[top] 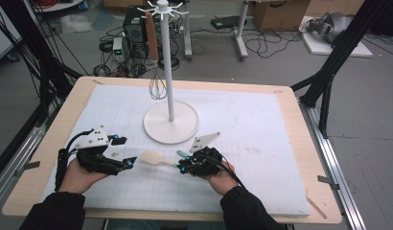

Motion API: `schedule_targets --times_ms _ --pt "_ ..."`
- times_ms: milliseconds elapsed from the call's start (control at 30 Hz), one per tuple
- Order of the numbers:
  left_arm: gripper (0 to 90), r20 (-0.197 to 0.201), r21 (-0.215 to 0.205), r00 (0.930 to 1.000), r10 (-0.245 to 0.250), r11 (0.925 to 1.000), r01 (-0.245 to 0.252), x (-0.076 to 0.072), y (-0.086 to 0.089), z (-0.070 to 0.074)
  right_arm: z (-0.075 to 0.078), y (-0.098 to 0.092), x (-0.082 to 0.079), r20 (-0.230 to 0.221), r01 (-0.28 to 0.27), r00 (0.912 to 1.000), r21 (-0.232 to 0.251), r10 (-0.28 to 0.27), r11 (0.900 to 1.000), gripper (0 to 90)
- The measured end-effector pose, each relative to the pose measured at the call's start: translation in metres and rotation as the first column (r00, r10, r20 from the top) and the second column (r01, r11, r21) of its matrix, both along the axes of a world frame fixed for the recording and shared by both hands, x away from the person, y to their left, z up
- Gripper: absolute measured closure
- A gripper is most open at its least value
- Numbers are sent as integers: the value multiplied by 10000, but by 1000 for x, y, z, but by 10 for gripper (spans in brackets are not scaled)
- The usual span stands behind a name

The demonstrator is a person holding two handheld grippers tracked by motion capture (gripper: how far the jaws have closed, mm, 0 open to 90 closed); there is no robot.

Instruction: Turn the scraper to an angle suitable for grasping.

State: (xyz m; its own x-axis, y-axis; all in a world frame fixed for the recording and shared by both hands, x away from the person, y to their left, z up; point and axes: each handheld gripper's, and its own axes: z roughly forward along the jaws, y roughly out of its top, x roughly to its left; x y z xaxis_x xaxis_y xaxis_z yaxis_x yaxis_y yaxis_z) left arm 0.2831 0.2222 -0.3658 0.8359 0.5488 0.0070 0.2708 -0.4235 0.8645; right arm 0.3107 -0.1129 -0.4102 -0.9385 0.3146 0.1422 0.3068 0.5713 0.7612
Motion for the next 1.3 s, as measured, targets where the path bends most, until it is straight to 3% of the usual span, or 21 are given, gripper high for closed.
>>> schedule_targets --times_ms 300,633,733,1067,1300 --pt "233 -73 159 9976 -692 9975 693 1 -16 0 16 0 -3 102 -585 9982 -138 586 9982 789" --pt "256 -198 296 9892 -1453 9889 1458 1 -35 4 31 -3 -7 360 -786 9962 -77 788 9969 788" --pt "263 -208 334 9871 -1589 9866 1595 1 -38 5 34 -3 -8 255 -828 9962 -10 828 9966 788" --pt "291 -229 650 9762 -2156 9741 2166 0 -49 8 43 4 -7 290 -1176 9926 -74 1178 9930 788" --pt "351 -363 850 9627 -2681 9590 2703 -2 -56 9 46 11 -9 263 -1412 9895 -287 1419 9896 788"
